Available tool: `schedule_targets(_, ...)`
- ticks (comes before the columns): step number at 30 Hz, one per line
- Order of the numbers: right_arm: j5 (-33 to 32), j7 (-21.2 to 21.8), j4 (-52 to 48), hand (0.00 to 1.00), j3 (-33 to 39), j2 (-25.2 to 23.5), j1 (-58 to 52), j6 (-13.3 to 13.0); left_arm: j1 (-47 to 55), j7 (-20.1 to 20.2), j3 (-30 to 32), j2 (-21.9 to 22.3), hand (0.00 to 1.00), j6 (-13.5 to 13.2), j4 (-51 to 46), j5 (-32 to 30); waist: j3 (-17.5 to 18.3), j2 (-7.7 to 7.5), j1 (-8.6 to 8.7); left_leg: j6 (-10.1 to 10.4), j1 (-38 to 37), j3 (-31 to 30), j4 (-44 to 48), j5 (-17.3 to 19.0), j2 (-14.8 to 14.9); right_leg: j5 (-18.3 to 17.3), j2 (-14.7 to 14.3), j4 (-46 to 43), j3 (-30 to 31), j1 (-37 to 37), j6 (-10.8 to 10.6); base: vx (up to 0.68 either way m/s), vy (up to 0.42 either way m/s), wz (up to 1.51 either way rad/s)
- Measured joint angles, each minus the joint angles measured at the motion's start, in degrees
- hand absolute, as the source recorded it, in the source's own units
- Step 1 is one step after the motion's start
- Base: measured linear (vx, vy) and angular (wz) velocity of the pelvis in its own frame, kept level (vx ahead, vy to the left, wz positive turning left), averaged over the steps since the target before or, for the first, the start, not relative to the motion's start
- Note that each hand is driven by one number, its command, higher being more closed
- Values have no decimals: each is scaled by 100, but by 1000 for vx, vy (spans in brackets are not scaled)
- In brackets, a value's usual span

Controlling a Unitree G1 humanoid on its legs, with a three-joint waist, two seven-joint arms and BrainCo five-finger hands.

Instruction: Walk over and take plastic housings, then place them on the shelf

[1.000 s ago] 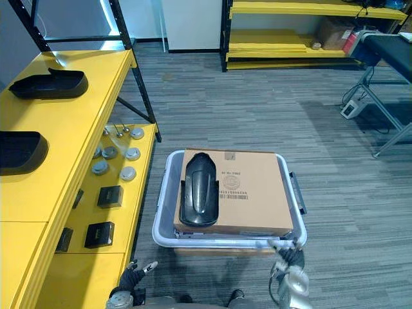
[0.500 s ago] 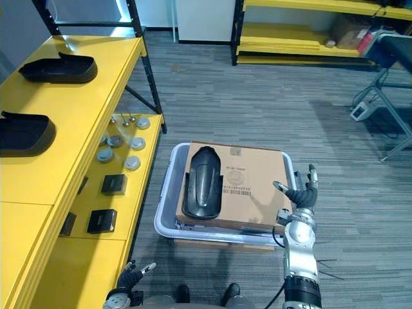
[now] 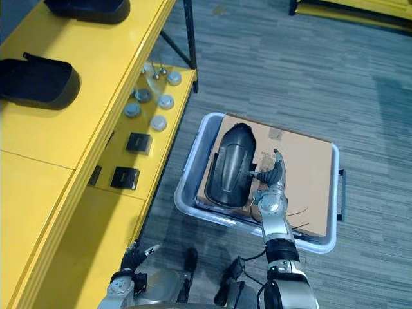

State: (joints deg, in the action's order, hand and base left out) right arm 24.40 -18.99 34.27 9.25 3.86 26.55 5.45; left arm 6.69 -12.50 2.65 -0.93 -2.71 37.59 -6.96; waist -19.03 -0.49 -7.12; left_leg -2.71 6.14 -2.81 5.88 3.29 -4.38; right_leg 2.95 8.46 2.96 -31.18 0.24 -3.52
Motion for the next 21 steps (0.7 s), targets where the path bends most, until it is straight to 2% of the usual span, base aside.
schedule_targets(2, 108, -144, 269, 0, -77, -37, 210, 102, -96, -42, -55, 2, 0, 4, 15, 10, -94, 7, -36, 0, 79, -22, 104, 0, -3, -1, 47, -105, 43, -53, 0, 12, 71, 10)
schedule_targets(3, 161, -229, 331, 100, -74, -45, 334, 201, -133, -69, -83, 18, 0, 10, 23, 27, -135, 4, -52, 1, 91, -20, 136, 1, -3, -2, 67, -141, 138, -68, 0, 3, 77, 4)
schedule_targets(9, 448, -430, 537, 100, 77, -62, 602, 430, -312, -239, -211, 23, 0, 82, 121, 139, -161, 0, -158, 6, 173, 46, 167, 5, 16, -4, 68, -264, 316, -233, -2, -30, 28, -7)
schedule_targets(21, 436, -198, 231, 100, -77, -352, 176, 516, -321, -260, -209, -6, 0, 125, 129, 186, -167, -30, -96, 6, -93, 354, -187, 0, 44, 121, 39, -51, 746, -215, -75, -41, 14, -16)
